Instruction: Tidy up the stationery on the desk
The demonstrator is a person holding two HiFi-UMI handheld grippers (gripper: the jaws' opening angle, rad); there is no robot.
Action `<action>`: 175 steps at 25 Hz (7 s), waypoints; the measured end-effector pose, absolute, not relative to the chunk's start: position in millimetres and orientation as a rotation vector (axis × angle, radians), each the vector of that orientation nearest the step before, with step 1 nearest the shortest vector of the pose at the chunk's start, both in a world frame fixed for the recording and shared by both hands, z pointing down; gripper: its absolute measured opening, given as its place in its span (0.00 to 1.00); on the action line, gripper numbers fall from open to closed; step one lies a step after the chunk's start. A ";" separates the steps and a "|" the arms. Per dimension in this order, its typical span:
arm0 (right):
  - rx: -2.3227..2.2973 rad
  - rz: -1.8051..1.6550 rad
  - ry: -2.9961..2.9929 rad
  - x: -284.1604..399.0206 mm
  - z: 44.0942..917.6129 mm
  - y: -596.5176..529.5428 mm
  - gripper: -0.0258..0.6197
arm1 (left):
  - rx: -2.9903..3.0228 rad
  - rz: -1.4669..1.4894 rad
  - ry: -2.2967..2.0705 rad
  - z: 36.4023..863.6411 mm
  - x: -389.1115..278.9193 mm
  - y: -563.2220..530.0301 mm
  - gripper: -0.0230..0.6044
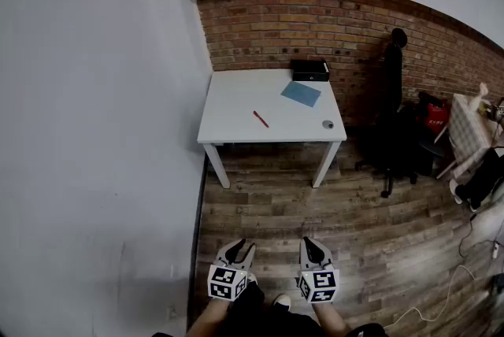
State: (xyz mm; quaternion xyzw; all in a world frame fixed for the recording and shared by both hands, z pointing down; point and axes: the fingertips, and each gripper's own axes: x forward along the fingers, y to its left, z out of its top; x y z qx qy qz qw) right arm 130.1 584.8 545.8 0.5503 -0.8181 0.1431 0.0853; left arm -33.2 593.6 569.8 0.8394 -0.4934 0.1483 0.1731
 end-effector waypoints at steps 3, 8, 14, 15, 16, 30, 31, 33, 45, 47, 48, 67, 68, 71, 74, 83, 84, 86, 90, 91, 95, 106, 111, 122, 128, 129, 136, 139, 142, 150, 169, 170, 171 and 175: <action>1.655 0.419 -2.428 147.2 547.5 596.9 0.07 | 2.395 0.409 -1.390 567.2 -12.8 608.4 0.25; 1.724 0.463 -2.410 165.0 552.7 619.4 0.08 | 2.383 0.401 -1.388 574.4 0.6 637.0 0.25; 1.719 0.396 -2.395 178.2 552.7 636.7 0.08 | 2.367 0.393 -1.400 580.0 10.1 652.1 0.25; 1.716 0.394 -2.396 180.2 553.1 639.8 0.08 | 2.366 0.391 -1.405 579.6 11.4 653.9 0.25; 1.715 0.398 -2.396 182.0 553.6 642.2 0.08 | 2.366 0.389 -1.411 578.6 12.6 655.1 0.25; 1.696 0.440 -2.422 178.6 554.2 651.4 0.08 | 2.357 0.380 -1.417 578.4 18.5 663.8 0.25; 1.697 0.441 -2.421 179.1 554.3 649.6 0.08 | 2.359 0.377 -1.414 578.3 19.5 661.7 0.25; 1.706 0.446 -2.418 180.4 552.9 644.5 0.08 | 2.370 0.379 -1.407 576.9 22.8 655.9 0.25; 1.695 0.424 -2.401 171.3 554.9 593.4 0.08 | 2.387 0.372 -1.354 584.4 26.6 594.0 0.25; 1.700 0.426 -2.390 169.4 558.5 575.8 0.08 | 2.390 0.376 -1.338 589.3 27.0 576.3 0.25; 1.700 0.425 -2.386 168.3 559.2 566.4 0.08 | 2.393 0.375 -1.331 590.2 27.4 566.8 0.25; 1.781 0.432 -2.310 131.0 547.0 373.6 0.08 | 2.461 0.401 -1.219 577.1 -13.5 360.0 0.25; 1.784 0.434 -2.307 129.0 546.7 365.6 0.08 | 2.462 0.403 -1.216 576.5 -16.3 352.0 0.25; 1.791 0.443 -2.296 120.8 547.3 343.2 0.08 | 2.462 0.413 -1.205 577.1 -27.2 329.3 0.25; 1.798 0.448 -2.288 111.3 547.3 325.0 0.08 | 2.461 0.413 -1.201 578.9 -40.0 311.2 0.24; 1.845 0.454 -2.250 113.1 541.1 298.3 0.08 | 2.436 0.405 -1.189 585.7 -57.7 287.0 0.25; 1.848 0.456 -2.247 113.6 541.2 295.8 0.08 | 2.438 0.401 -1.188 585.0 -57.9 283.3 0.25; 1.847 0.456 -2.244 114.3 545.0 292.9 0.08 | 2.439 0.398 -1.185 588.6 -57.3 278.8 0.24; 1.833 0.482 -2.238 118.4 558.7 291.1 0.08 | 2.424 0.405 -1.191 601.8 -55.1 278.3 0.25; 1.832 0.497 -2.239 119.1 561.6 289.3 0.08 | 2.419 0.407 -1.197 604.6 -55.6 277.2 0.24; 1.818 0.504 -2.258 120.4 567.0 268.5 0.08 | 2.402 0.415 -1.226 612.2 -57.0 260.4 0.24; 1.769 0.516 -2.323 123.8 575.7 156.3 0.08 | 2.366 0.445 -1.284 615.9 -54.3 161.8 0.25; 1.724 0.554 -2.334 134.8 580.3 91.5 0.08 | 2.335 0.471 -1.300 615.2 -40.2 103.0 0.24; 1.601 0.474 -2.400 159.5 549.7 -86.3 0.08 | 2.261 0.444 -1.341 601.6 -4.6 -34.9 0.25; 1.571 0.511 -2.413 173.6 557.3 -134.2 0.08 | 2.239 0.465 -1.349 605.1 11.1 -82.9 0.24; 1.562 0.519 -2.411 175.8 560.0 -139.6 0.08 | 2.234 0.469 -1.350 605.7 13.6 -88.6 0.25; 1.519 0.528 -2.425 183.4 569.7 -169.8 0.08 | 2.242 0.504 -1.329 608.1 30.3 -114.8 0.25; 1.502 0.504 -2.437 184.2 576.2 -180.5 0.08 | 2.240 0.505 -1.306 611.6 37.3 -123.7 0.25; 1.492 0.491 -2.416 188.2 586.1 -185.4 0.08 | 2.234 0.491 -1.279 616.8 45.7 -128.9 0.25; 1.525 0.444 -2.395 206.5 599.5 -218.3 0.08 | 2.319 0.529 -1.151 632.3 83.2 -153.4 0.25; 1.204 0.368 -2.444 224.0 630.7 -316.5 0.34 | 2.048 0.354 -1.295 680.2 132.5 -245.5 0.45; 1.177 0.367 -2.438 224.5 636.9 -320.0 0.36 | 2.021 0.351 -1.307 684.1 133.6 -249.1 0.47; 1.151 0.363 -2.432 225.1 642.6 -323.1 0.37 | 1.998 0.352 -1.318 687.8 135.3 -252.1 0.49; 1.037 0.353 -2.394 228.3 665.5 -333.7 0.40 | 1.889 0.328 -1.340 703.4 146.2 -259.8 0.51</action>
